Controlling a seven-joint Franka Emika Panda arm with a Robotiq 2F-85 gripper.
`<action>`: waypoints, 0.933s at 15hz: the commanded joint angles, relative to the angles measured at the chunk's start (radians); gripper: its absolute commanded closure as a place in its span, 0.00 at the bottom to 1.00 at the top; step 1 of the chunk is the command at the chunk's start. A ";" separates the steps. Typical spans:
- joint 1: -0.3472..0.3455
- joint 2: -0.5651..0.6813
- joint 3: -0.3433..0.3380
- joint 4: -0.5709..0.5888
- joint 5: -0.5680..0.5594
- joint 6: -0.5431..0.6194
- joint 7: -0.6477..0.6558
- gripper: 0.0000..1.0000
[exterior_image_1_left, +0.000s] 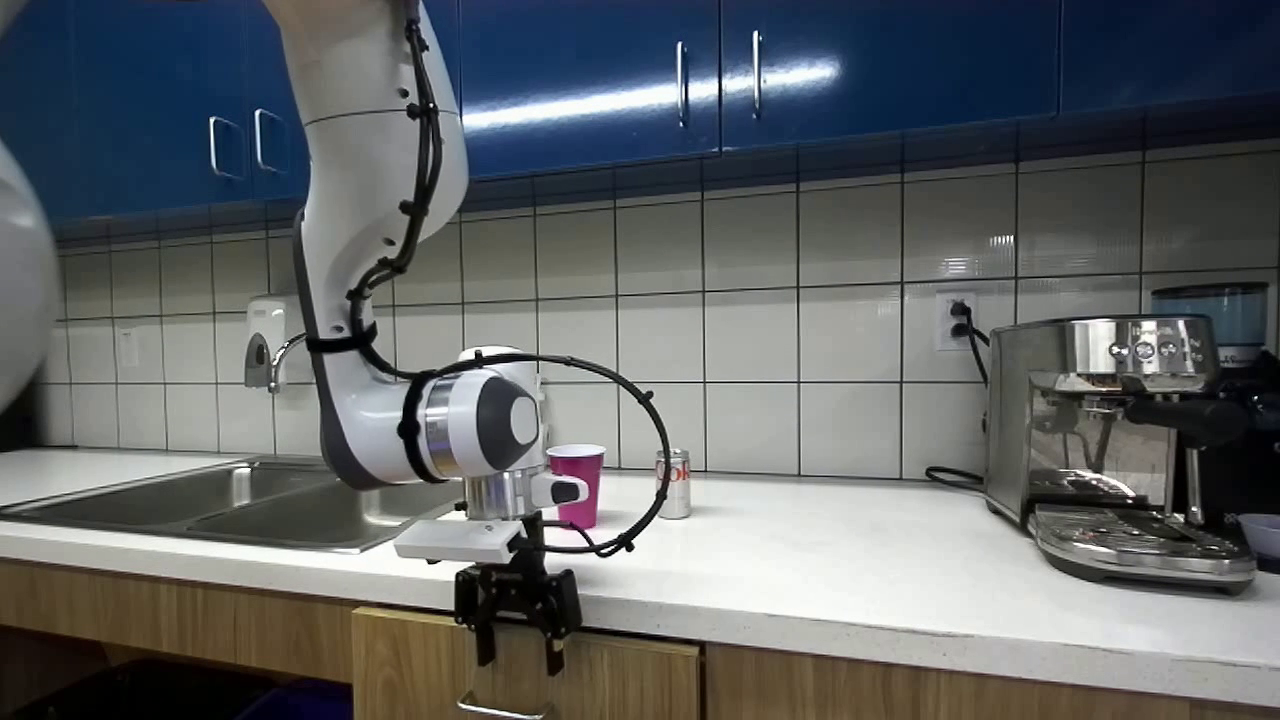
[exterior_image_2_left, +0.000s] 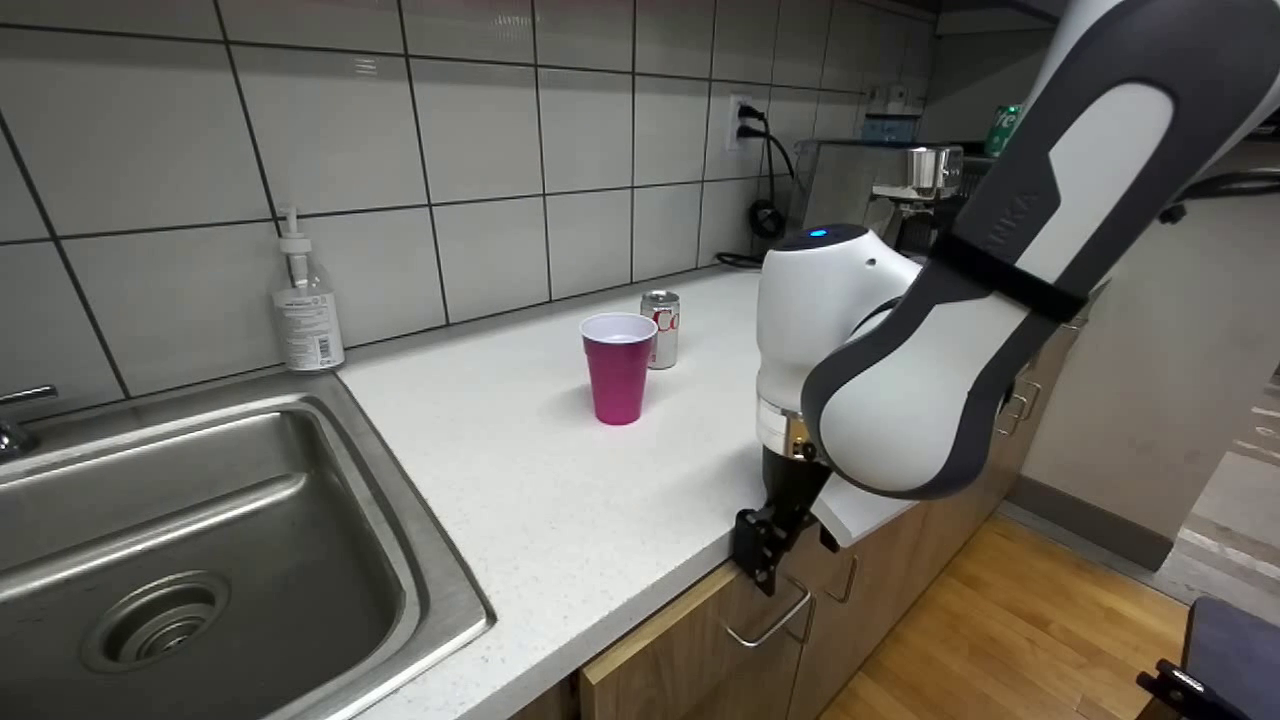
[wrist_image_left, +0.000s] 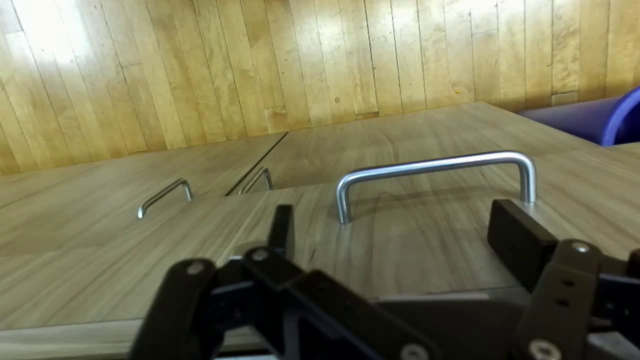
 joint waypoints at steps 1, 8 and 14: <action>0.011 0.052 -0.008 0.089 0.011 0.013 0.019 0.00; 0.003 0.026 -0.002 0.072 0.014 0.001 -0.006 0.00; 0.000 -0.084 -0.011 -0.032 -0.004 -0.010 -0.031 0.00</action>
